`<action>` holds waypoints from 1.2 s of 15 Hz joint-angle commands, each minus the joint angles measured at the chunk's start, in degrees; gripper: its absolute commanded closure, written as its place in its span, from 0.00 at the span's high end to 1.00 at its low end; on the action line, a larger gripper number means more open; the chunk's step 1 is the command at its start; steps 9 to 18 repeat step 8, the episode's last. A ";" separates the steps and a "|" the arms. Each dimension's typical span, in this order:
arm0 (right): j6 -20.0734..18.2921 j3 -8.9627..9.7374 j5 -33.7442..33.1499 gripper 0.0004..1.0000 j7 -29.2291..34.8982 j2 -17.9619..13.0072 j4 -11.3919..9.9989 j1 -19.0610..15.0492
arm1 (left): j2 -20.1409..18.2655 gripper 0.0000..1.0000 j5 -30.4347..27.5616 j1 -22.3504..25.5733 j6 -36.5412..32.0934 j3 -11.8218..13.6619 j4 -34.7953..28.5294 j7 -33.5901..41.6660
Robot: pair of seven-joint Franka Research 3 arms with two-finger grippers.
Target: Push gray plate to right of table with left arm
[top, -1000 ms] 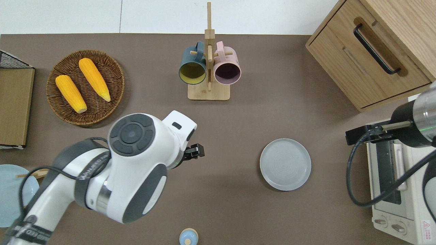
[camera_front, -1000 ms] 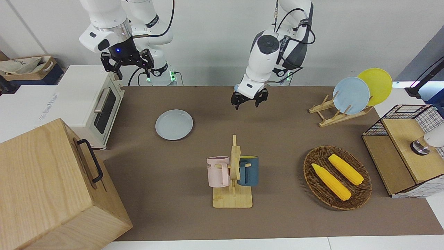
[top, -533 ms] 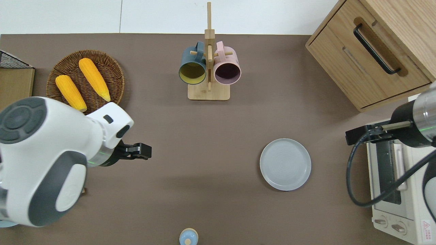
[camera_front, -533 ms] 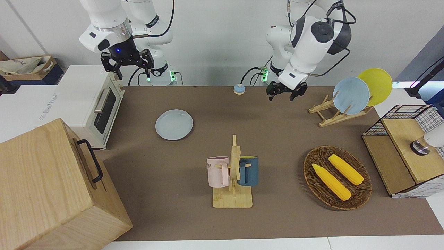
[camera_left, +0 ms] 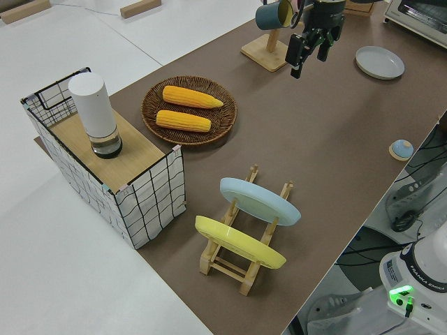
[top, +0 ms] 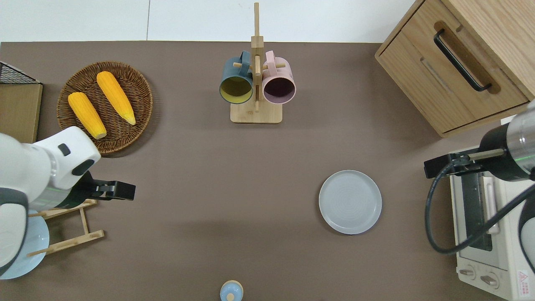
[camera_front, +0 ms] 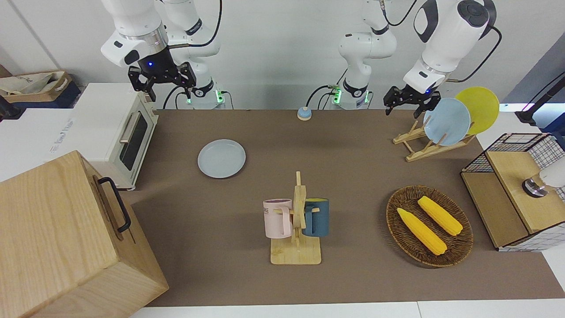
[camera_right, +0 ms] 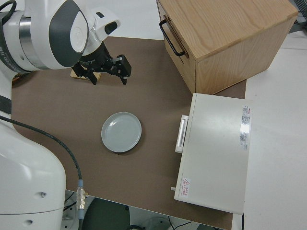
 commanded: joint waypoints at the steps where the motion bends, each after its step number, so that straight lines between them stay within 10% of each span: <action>1: -0.69 0.32 0.46 0.98 -0.06 -0.43 0.05 -0.62 | -0.25 0.99 2.41 -0.13 -1.32 0.10 2.86 1.53; 18: -0.69 0.32 0.46 0.98 -0.15 -0.43 -0.03 -0.62 | 0.54 0.99 2.15 0.05 -3.34 1.24 6.92 1.70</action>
